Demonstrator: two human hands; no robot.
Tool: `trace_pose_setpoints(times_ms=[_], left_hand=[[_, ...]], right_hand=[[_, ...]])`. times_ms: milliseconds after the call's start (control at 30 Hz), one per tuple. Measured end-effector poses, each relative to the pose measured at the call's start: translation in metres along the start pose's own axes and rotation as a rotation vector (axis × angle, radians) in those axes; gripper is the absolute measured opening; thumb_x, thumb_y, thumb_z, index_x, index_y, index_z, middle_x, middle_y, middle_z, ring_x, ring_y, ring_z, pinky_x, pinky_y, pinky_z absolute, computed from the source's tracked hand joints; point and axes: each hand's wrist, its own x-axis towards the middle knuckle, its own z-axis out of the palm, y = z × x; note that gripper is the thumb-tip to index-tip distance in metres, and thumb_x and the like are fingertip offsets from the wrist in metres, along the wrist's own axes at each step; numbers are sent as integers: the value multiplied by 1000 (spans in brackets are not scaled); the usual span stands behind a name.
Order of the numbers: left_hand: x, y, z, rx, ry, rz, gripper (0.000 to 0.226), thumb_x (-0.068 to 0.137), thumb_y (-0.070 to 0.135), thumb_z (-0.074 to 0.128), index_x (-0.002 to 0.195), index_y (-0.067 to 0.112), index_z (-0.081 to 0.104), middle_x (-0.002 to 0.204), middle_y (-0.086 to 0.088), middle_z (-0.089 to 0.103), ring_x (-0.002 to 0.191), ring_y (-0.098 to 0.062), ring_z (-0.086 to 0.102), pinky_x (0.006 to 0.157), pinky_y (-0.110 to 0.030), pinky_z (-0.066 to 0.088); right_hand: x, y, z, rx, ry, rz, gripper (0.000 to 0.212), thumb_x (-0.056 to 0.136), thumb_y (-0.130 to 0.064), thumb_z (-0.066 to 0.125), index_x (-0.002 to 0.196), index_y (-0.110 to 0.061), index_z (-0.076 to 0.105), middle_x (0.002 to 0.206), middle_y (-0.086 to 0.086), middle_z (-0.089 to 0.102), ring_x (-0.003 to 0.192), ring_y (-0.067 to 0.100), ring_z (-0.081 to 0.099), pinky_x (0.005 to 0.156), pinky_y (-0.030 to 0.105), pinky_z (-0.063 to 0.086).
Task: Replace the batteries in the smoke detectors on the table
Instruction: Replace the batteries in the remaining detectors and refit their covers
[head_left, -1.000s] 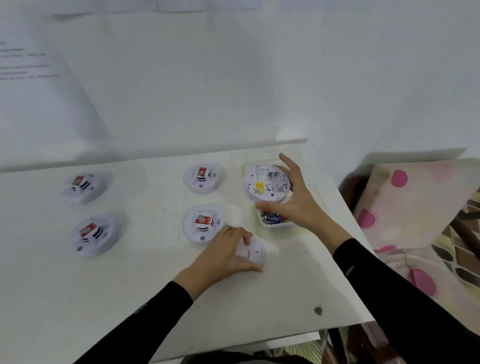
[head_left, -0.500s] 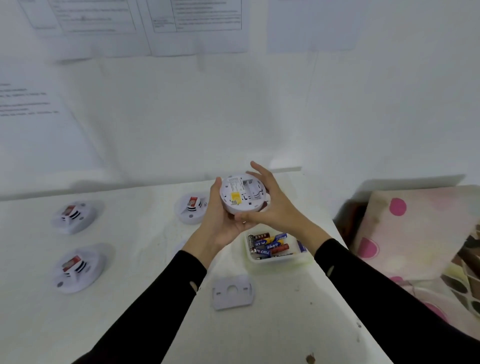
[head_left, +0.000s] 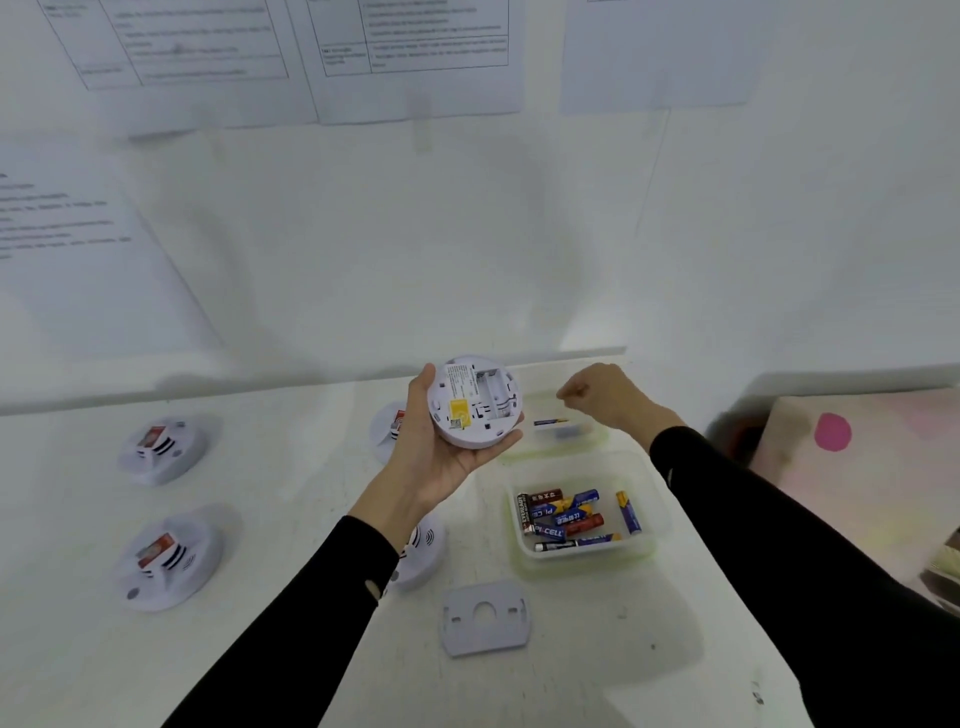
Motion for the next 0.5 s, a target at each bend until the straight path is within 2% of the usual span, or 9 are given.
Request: trace_pose_setpoints(times_ms=[100, 233, 367, 433, 500], left_hand=[[2, 0, -2, 6, 4, -4, 63, 93, 57, 49, 137, 12, 54, 132, -24, 60, 122, -48, 55, 91, -56, 54], [5, -1, -7, 22, 12, -8, 61, 95, 55, 46, 138, 13, 53, 136, -23, 57, 126, -47, 52, 90, -56, 54], [5, -2, -12, 13, 3, -5, 60, 96, 54, 44, 140, 12, 52, 138, -23, 56, 126, -47, 52, 88, -55, 56], [3, -2, -13, -1, -5, 2, 60, 97, 53, 44, 140, 11, 52, 137, -24, 56, 126, -48, 52, 89, -55, 55], [2, 0, -14, -10, -8, 12, 60, 97, 53, 43, 139, 11, 52, 136, -24, 57, 124, -49, 53, 91, -56, 54]], right_hand=[[6, -7, 4, -153, -138, -18, 23, 83, -16, 74, 105, -11, 73, 108, 3, 69, 102, 19, 62, 91, 25, 47], [12, -10, 9, -197, -170, -56, 15, 84, -18, 72, 97, -12, 76, 103, 3, 72, 98, 19, 65, 86, 25, 49], [13, -10, 9, -216, -188, -55, 18, 88, -24, 68, 100, -12, 74, 104, 3, 69, 99, 21, 61, 82, 25, 44], [9, -12, 7, -105, -105, -69, 19, 93, -28, 61, 102, -13, 68, 100, 1, 64, 97, 22, 58, 79, 26, 41], [-1, -20, 4, 207, 25, -78, 13, 96, -23, 56, 101, -16, 66, 92, 0, 65, 88, 21, 60, 72, 24, 45]])
